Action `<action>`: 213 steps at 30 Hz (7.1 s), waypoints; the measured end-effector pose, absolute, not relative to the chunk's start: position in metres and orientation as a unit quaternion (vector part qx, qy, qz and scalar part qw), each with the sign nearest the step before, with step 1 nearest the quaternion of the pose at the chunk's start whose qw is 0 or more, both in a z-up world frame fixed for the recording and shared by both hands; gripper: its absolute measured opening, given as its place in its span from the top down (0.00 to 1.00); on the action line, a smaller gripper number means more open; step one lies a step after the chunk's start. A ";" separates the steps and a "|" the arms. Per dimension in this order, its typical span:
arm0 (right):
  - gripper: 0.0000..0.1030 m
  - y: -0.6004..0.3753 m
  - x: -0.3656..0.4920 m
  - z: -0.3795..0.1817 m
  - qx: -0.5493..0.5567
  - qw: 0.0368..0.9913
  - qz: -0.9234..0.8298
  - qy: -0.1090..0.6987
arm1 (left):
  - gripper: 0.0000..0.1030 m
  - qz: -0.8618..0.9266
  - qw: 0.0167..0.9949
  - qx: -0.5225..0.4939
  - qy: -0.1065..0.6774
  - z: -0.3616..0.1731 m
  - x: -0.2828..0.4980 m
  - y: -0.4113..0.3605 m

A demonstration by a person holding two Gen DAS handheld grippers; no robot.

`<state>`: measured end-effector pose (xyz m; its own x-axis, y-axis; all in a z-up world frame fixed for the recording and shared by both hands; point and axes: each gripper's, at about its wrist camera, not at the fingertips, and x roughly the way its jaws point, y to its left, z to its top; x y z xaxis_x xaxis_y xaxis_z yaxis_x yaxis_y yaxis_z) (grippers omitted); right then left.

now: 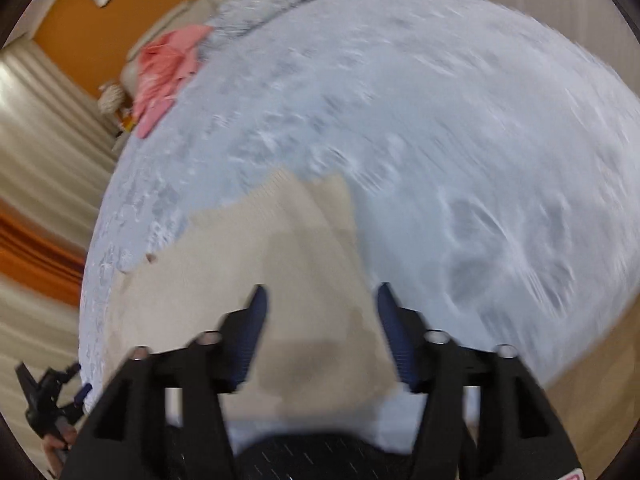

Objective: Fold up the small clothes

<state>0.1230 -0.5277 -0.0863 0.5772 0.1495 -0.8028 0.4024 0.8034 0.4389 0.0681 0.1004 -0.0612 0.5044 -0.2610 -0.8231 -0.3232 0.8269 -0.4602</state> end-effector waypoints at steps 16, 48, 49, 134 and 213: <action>0.98 -0.525 0.245 -0.135 0.277 0.822 -0.040 0.496 | 0.53 -0.049 0.809 -0.175 0.558 -0.130 0.186 -0.001; 1.00 -0.505 0.188 -0.130 0.279 0.822 -0.052 0.494 | 0.58 -0.045 0.814 -0.136 0.563 -0.139 0.187 -0.007; 1.00 -0.512 0.186 -0.128 0.281 0.825 -0.065 0.486 | 0.58 -0.045 0.813 -0.137 0.563 -0.139 0.186 -0.007; 0.86 -0.547 0.149 -0.167 0.408 0.769 -0.036 0.491 | 0.76 0.047 0.714 -0.425 0.554 -0.156 0.051 0.111; 0.86 -0.531 0.107 -0.123 0.361 0.792 0.034 0.492 | 0.21 -0.276 0.771 -0.159 0.551 -0.042 -0.016 -0.142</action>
